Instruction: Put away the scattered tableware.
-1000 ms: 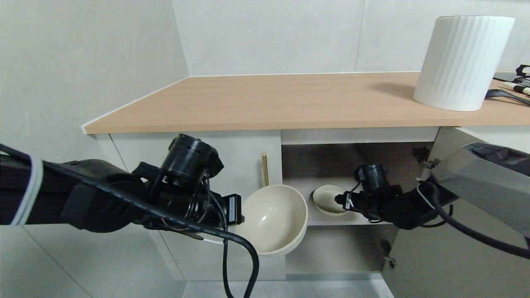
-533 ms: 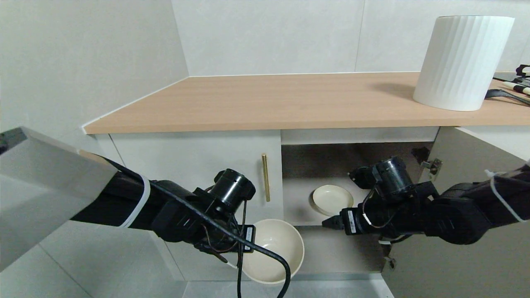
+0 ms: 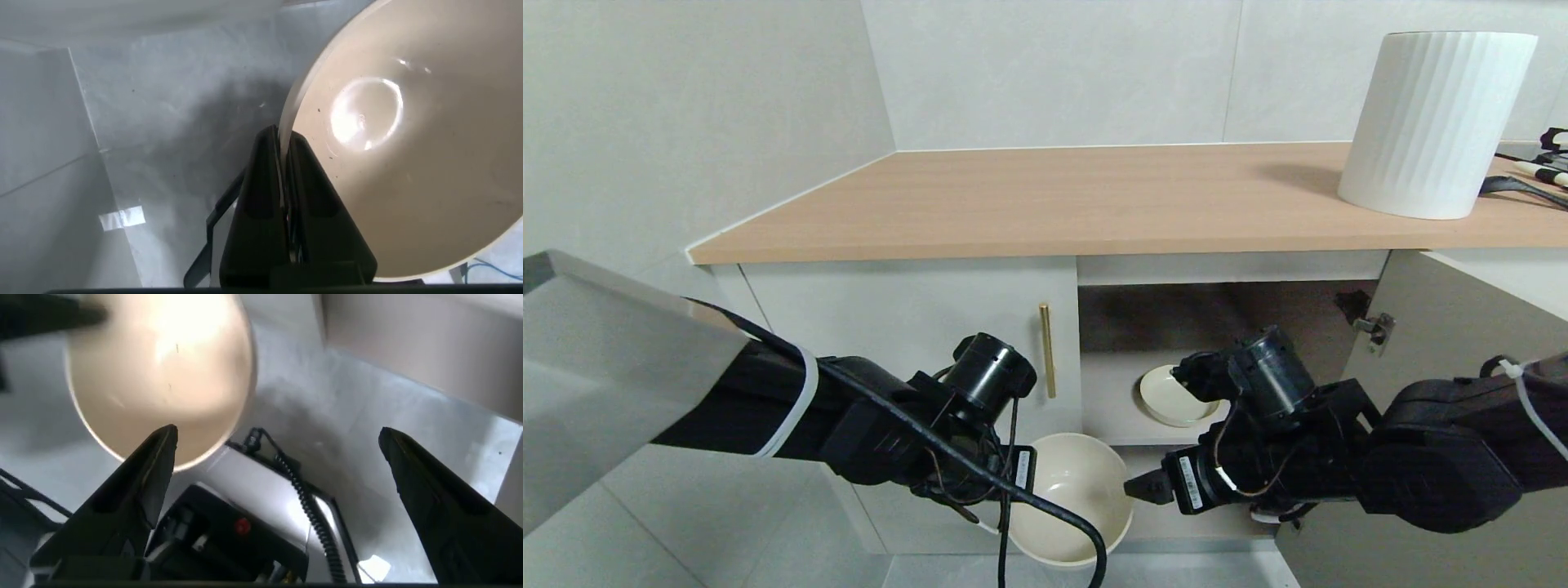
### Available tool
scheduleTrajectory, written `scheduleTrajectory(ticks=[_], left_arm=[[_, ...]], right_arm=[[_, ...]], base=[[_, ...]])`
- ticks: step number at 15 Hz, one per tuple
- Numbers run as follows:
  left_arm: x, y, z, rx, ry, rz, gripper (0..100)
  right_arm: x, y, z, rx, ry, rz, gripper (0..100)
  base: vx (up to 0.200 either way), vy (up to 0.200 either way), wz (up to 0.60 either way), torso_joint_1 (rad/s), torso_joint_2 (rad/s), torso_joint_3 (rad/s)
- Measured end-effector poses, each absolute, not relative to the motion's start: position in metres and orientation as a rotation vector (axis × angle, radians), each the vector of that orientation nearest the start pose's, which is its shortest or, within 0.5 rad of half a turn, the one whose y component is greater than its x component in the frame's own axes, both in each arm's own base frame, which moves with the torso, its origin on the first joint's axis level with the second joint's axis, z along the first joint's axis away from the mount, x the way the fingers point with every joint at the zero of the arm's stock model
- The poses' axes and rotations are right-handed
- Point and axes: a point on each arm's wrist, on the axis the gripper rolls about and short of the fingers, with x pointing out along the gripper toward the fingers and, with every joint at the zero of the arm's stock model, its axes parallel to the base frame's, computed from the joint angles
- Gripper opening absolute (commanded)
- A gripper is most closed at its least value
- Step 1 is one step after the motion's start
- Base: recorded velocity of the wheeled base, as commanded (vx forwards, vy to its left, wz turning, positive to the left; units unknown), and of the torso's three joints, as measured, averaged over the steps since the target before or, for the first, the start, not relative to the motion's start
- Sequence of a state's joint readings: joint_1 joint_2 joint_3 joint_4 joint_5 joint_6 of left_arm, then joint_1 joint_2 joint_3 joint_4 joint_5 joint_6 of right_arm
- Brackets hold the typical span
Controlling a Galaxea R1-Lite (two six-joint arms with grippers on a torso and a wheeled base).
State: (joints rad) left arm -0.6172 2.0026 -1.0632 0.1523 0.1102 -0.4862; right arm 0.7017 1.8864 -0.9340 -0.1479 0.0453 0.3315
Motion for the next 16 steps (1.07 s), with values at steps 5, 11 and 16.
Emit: scheduleTrajectory(ticks=[5,11,16], left_arm=[[0.269,-0.194,0.095,-0.042,1.082,-0.214,0],[0.267,-0.196,0.094,-0.034,1.086,-0.222,0],[0.267,-0.197,0.095,-0.038,1.083,-0.227,0]], right_arm=[[0.253,0.225,0.096,0.005,0.888,0.538,100],[0.256,0.228,0.090,0.010,0.884,0.536,0],[0.258,0.230,0.087,0.007,0.876,0.522,0]], base=[[0.000,0.000,0.00,0.000,0.00,0.000],[0.000,0.000,0.00,0.000,0.00,0.000],[0.000,0.000,0.00,0.000,0.00,0.000]])
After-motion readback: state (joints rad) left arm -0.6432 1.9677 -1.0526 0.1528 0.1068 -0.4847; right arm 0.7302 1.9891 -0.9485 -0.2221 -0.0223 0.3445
